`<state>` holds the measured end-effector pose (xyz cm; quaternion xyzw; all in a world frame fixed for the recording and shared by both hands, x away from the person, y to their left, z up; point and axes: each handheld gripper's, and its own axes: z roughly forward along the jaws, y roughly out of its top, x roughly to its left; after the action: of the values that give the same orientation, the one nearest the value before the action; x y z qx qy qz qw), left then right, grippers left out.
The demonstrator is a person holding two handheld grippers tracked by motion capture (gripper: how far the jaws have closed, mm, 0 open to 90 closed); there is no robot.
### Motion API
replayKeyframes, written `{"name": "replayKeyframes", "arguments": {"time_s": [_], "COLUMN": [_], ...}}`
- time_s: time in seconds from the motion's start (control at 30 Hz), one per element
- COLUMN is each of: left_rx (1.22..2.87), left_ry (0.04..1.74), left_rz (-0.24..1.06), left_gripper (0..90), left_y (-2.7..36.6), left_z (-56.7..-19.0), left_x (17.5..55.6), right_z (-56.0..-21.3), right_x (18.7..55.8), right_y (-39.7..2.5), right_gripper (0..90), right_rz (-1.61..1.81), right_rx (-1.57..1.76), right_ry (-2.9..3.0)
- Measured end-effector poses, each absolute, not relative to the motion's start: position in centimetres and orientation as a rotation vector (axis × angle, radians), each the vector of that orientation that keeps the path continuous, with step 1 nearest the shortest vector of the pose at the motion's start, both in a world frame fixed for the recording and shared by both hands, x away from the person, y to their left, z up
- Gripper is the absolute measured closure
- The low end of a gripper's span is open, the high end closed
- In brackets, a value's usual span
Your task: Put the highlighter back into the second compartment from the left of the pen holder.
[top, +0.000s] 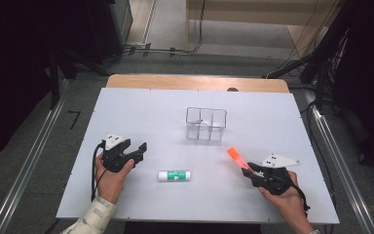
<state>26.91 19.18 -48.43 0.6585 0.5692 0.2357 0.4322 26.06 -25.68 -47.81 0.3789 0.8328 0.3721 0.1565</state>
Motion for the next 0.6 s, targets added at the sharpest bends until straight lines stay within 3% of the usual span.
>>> {"name": "replayKeyframes", "arguments": {"time_s": [0.43, 0.6], "left_rx": [1.746, 1.768], "left_ry": [1.295, 1.242], "left_rz": [0.584, 0.577], "left_gripper": [88.1, 90.0], "left_y": [16.1, 15.0], "left_z": [-47.7, -47.3], "left_x": [27.4, 27.5], "right_z": [-46.7, -46.2], "right_x": [27.2, 27.7], "right_y": [-23.1, -22.2], "right_gripper": [64.7, 64.6], "right_rz": [1.129, 1.156], "right_rx": [1.015, 0.993], "right_ry": [2.389, 2.384]}}
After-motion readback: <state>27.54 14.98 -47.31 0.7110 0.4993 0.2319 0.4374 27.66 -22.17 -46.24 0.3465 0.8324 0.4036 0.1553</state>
